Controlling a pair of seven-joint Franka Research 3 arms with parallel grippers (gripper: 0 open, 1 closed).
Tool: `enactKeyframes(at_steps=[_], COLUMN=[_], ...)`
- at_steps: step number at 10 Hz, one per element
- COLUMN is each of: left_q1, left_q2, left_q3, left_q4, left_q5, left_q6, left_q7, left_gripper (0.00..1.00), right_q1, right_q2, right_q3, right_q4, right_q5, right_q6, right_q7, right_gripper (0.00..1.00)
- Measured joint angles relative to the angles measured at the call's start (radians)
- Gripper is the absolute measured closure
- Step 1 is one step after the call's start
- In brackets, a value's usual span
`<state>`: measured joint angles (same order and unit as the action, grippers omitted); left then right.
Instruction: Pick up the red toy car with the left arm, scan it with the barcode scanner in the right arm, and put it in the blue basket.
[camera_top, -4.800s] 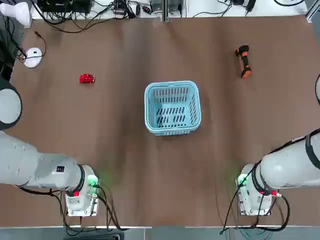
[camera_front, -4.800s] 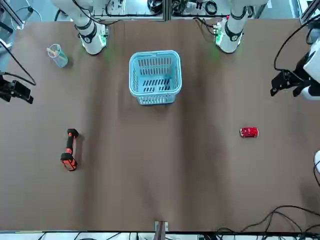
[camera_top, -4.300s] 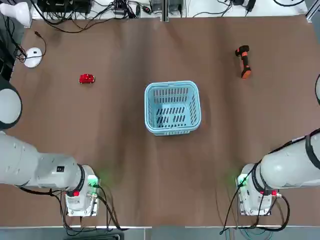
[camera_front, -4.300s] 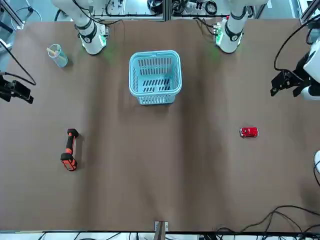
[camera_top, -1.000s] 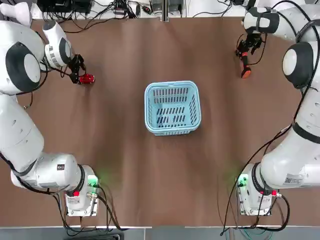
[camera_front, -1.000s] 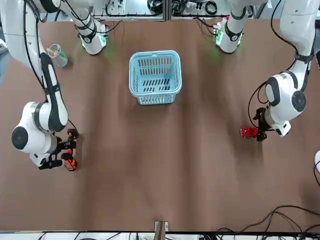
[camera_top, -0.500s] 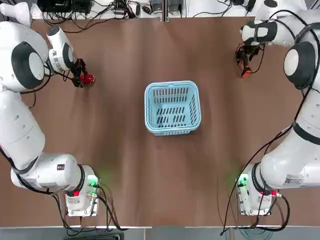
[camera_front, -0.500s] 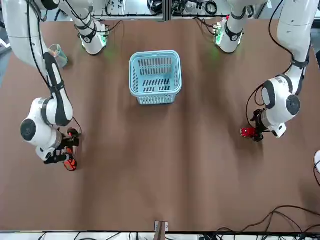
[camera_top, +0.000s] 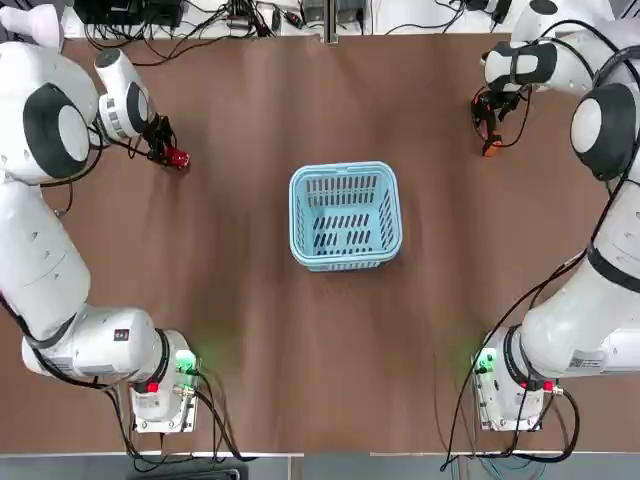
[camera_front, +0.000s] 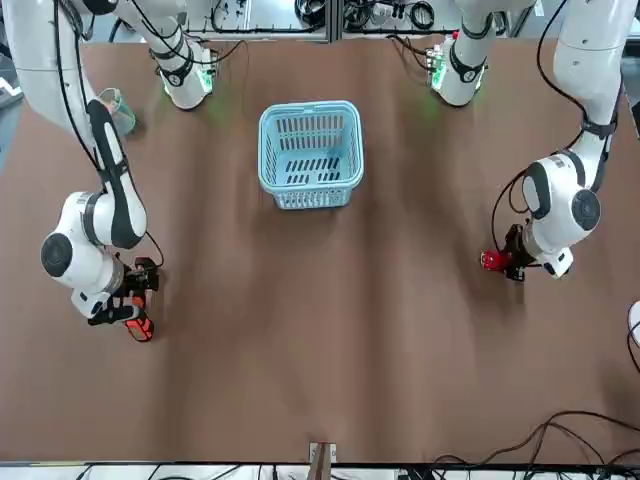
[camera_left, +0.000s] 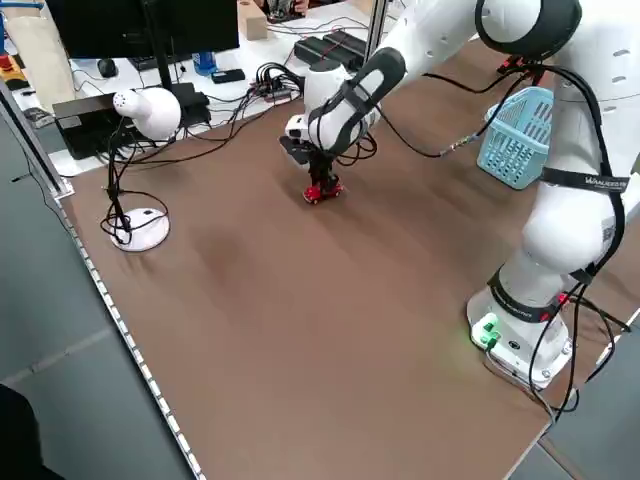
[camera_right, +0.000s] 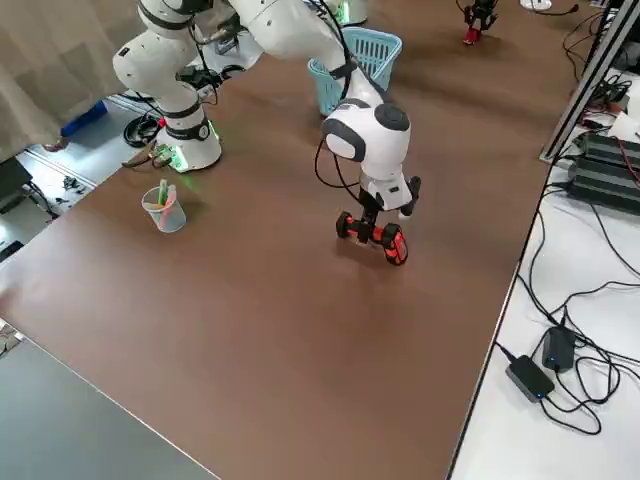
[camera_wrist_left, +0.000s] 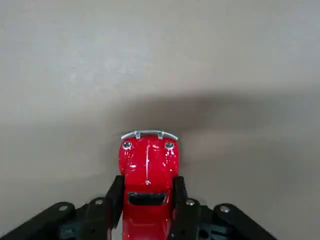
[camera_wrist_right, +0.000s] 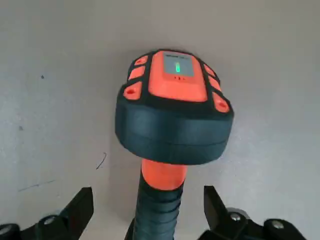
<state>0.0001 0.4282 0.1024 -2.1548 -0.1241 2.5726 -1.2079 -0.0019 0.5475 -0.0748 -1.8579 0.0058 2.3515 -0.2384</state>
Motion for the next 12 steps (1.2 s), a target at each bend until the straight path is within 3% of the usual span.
enactKeyframes(at_steps=[2, 4, 7, 8, 12], left_q1=[-0.01, -0.015, -0.018, -0.017, -0.025], left_q2=[-0.049, -0.096, -0.111, -0.11, -0.078], left_q3=[-0.062, -0.128, -0.236, -0.273, -0.406], left_q4=[0.034, 0.113, 0.165, 0.174, 0.318], left_q5=[-0.002, -0.002, 0.022, 0.073, 0.161], left_q6=[-0.019, -0.12, -0.151, -0.151, -0.263], left_q7=[-0.028, -0.093, -0.19, -0.266, -0.529], left_gripper=[0.56, 0.56, 0.56, 0.56, 0.56], right_q1=[0.0, 0.0, 0.0, -0.001, -0.001], right_q2=[-0.001, -0.002, -0.002, -0.004, -0.005], right_q3=[0.0, 0.0, 0.0, -0.001, -0.001], right_q4=[-0.002, -0.004, -0.005, -0.005, -0.007], right_q5=[0.0, 0.0, 0.0, 0.0, 0.0], right_q6=[0.0, 0.0, 0.0, 0.0, 0.0], right_q7=[-0.001, -0.001, -0.001, -0.001, -0.001], right_gripper=[0.06, 0.17, 0.41, 0.59, 0.63])
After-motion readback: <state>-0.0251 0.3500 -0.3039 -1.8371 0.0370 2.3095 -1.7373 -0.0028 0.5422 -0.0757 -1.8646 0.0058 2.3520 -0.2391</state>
